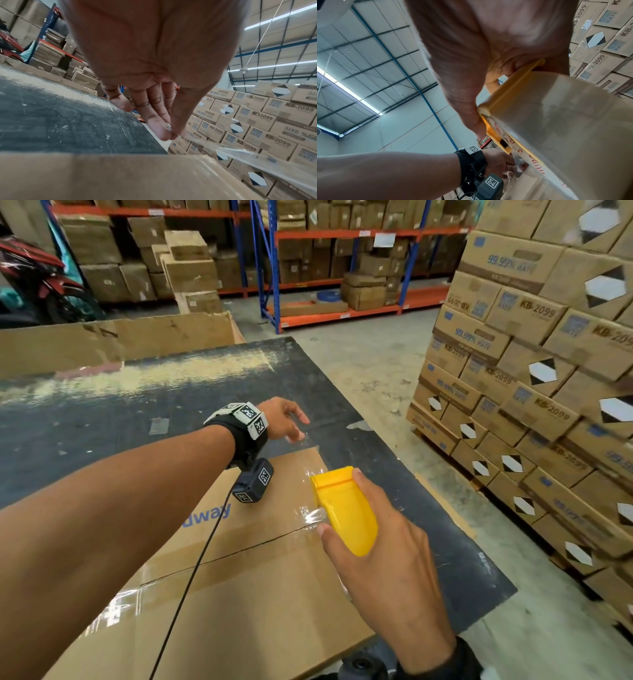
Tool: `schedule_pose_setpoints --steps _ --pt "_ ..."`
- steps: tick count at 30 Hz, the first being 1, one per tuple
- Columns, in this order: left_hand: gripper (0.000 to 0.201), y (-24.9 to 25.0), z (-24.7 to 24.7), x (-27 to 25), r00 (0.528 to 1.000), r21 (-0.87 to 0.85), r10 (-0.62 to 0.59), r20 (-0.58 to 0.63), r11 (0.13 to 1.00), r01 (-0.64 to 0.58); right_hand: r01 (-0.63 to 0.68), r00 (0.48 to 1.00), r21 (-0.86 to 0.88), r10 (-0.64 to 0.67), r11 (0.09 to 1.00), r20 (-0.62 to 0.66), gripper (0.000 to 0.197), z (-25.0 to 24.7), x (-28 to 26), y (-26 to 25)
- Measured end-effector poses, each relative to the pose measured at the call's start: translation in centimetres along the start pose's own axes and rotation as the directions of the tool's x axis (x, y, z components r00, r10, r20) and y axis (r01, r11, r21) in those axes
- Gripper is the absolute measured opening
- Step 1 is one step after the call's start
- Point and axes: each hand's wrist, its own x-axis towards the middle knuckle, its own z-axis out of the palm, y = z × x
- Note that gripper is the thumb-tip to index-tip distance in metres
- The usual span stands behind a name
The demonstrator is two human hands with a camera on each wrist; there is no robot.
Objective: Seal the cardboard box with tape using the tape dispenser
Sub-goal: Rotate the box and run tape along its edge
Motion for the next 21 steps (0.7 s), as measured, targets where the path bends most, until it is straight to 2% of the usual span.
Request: schedule_pose_setpoints --steps 7,10,12,14,17,19,21 --pt "0.027 0.0 1.1 1.0 0.996 0.132 -0.018 0.083 0.991 0.007 0.003 1.000 -0.022 -0.003 1.000 0.012 0.080 0.1 0.4 -0.2" --pt "0.033 0.4 1.5 1.1 0.996 0.339 -0.045 0.075 0.941 0.017 0.003 1.000 -0.029 -0.002 1.000 0.009 0.081 0.2 0.4 -0.2" --pt "0.036 1.0 1.6 0.8 0.999 0.490 -0.002 0.033 0.871 -0.015 -0.001 1.000 -0.029 0.001 1.000 0.012 0.081 0.2 0.4 -0.2" --pt "0.034 1.6 1.3 0.2 0.994 0.489 0.113 0.005 0.866 -0.101 0.002 1.000 -0.030 -0.002 1.000 0.014 0.080 0.1 0.3 -0.2" --pt "0.033 1.7 0.5 -1.8 0.952 0.333 0.302 0.048 0.894 -0.301 0.011 1.000 -0.036 -0.011 0.999 0.018 0.079 0.0 0.4 -0.2" --pt "0.044 1.2 0.3 -3.8 0.911 0.371 0.378 0.165 0.832 -0.412 0.019 1.000 -0.032 -0.019 0.999 0.014 0.078 0.0 0.4 -0.1" --pt "0.059 0.2 0.6 -5.9 0.859 0.415 0.378 0.346 0.759 -0.502 0.026 1.000 -0.039 -0.026 0.999 0.011 0.078 0.0 0.4 -0.2"
